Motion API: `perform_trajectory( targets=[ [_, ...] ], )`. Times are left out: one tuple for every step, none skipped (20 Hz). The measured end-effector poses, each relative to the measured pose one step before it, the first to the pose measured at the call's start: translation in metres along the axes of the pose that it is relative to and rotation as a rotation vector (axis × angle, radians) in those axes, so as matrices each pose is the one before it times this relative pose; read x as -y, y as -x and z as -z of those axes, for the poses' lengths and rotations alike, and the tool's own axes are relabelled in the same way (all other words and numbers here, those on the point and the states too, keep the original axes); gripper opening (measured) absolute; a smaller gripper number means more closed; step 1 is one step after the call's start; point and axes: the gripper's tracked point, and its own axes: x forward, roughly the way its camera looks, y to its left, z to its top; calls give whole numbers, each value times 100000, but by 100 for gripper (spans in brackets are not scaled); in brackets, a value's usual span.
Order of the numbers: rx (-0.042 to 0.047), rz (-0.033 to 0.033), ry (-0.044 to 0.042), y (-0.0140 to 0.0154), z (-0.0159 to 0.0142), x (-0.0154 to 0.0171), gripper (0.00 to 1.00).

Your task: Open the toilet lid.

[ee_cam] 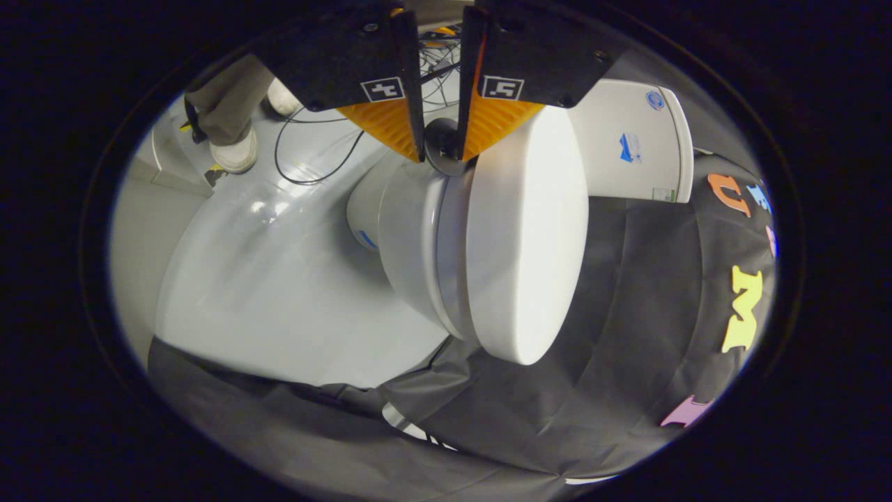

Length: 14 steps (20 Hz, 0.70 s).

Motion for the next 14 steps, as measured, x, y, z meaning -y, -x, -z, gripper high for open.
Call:
perform_trajectory(
  targets=[
    [-307,-961,-1906,-160,-67,-84,27],
    [-292,-1122,-1809,28,-129,-63,27],
    [45,-962,-989,-11,-52,-152,27],
    [18,21,164,-83,9,16,27],
    [-176,-214,648,-10,43,-125,26],
    [-7,-260,286,124,-81,-32,25],
    [126,-609,-792,83,-181,-195,23],
    [81,-864,-1051,178,-30,-305,21],
    [150,-906,-969,71,-57,-277,18],
    [136,-179,-331,51,46,-150,15],
    [295,772,856,3,-5,-29,14],
    [-135,1092,804,150,6,101,13],
    [29,1136,1261,267,-5,-124,13],
    [305,636,1785,421,42,-376,13]
  ],
)
